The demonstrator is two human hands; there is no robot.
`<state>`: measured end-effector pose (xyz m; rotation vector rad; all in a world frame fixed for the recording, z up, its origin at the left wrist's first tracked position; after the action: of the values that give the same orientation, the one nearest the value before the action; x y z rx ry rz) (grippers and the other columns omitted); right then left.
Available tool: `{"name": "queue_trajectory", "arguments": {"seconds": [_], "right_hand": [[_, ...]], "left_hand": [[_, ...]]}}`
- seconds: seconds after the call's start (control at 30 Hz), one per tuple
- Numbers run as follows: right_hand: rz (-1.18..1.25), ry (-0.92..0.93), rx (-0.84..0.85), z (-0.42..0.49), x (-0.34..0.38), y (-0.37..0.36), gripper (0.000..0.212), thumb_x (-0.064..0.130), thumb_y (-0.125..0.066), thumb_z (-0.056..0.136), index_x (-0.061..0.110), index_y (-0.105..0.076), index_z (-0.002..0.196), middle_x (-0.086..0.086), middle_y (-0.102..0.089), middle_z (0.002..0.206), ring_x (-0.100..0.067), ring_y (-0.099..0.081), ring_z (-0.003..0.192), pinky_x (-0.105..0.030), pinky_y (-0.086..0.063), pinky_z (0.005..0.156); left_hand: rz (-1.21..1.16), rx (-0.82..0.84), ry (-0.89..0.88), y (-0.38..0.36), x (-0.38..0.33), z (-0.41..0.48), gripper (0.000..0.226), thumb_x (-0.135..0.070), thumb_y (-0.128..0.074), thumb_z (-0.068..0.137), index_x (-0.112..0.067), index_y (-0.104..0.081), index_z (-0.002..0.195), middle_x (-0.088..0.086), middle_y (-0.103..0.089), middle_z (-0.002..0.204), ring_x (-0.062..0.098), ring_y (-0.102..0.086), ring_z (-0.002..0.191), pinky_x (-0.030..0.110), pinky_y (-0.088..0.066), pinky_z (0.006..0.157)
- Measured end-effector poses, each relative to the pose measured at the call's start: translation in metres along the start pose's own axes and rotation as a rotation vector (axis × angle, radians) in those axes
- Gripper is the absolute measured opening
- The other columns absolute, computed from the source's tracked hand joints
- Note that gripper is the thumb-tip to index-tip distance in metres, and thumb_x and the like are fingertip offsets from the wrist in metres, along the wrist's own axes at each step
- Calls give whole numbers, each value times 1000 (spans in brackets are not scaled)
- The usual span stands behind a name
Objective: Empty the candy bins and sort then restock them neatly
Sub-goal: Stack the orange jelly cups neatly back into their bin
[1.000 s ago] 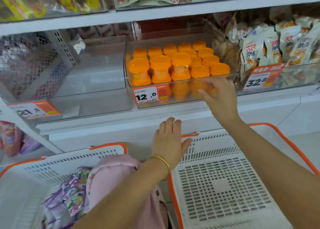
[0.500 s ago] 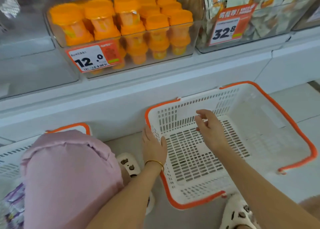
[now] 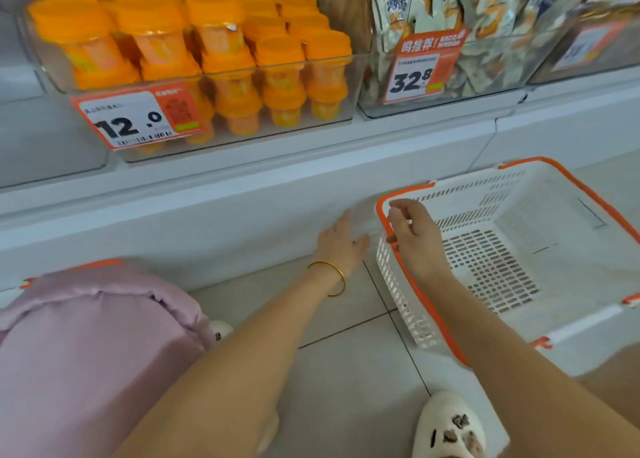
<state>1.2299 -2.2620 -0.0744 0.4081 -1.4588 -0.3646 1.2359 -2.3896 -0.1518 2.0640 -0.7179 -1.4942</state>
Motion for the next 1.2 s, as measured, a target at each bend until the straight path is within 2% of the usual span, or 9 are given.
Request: {"name": "queue_trajectory", "arguments": {"seconds": [0.1,0.2,0.33,0.47,0.63,0.7,0.9,1.1,1.2], "right_hand": [[-55,86,82,4,43,-17,26,22,-42,100,8,-55,118,0,-56,97,-27,-63,82,-30,-48,67],[-62,140,216,4,95,-43,27,28,-41,100,7,-56,108,1,-54,88,-24,-60,77,-27,-44,62],[8,171,333,-4,163,-76,38,33,-39,101,0,-56,110,-12,-59,97,-24,-58,77,-34,-46,70],[232,303,291,-19,210,-86,31,25,-42,101,-1,-58,105,-15,-58,93,-22,-55,79,-11,-41,55],[340,362,249,-17,218,-89,25,22,-40,101,10,-62,100,-2,-59,88,-20,-55,85,-35,-45,74],[367,355,260,-13,222,-94,24,22,-40,101,11,-61,98,1,-58,83,-20,-55,84,-35,-46,74],[314,316,424,-11,223,-126,32,32,-39,101,8,-59,102,0,-56,81,-13,-51,68,-25,-39,60],[46,349,689,-38,216,-173,40,43,-36,99,12,-58,112,-1,-59,100,-25,-58,96,-38,-45,85],[-58,395,786,-48,216,-190,41,46,-35,99,13,-56,111,0,-57,102,-24,-57,98,-37,-43,87]], "left_hand": [[-8,-52,12,46,15,-20,62,-33,-41,100,-14,-12,151,7,-18,158,30,-18,143,36,-17,114],[-93,-113,47,89,27,-49,61,-31,-43,100,-13,-15,151,7,-20,157,26,-24,142,36,-21,116],[-183,-266,123,147,32,-86,58,-29,-43,100,-12,-19,150,9,-25,155,25,-31,139,36,-27,114],[-285,-481,202,192,29,-115,52,-24,-43,99,-7,-26,146,15,-34,149,28,-40,132,33,-36,105],[-303,-622,294,222,18,-123,51,-23,-45,98,-6,-29,143,15,-38,144,32,-42,129,37,-37,103],[-302,-663,335,231,24,-127,51,-23,-45,98,-7,-29,143,15,-38,144,32,-42,129,38,-36,103],[-327,-686,439,241,80,-152,51,-22,-44,98,-8,-27,144,17,-38,145,34,-47,124,41,-41,103],[-127,-611,605,245,152,-179,46,-24,-45,98,-8,-40,140,15,-43,142,32,-46,126,35,-36,105],[-14,-495,714,228,198,-187,46,-32,-44,98,-11,-43,139,12,-48,140,30,-48,125,35,-35,107]]}}
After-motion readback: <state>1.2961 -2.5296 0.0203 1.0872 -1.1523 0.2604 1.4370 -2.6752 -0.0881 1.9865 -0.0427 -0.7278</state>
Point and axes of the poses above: each hand's wrist, its own z-axis towards the middle knuckle, its own y-axis out of the back of the hand, x = y × z, the point moved 9 cm from there along z, towards the middle knuckle
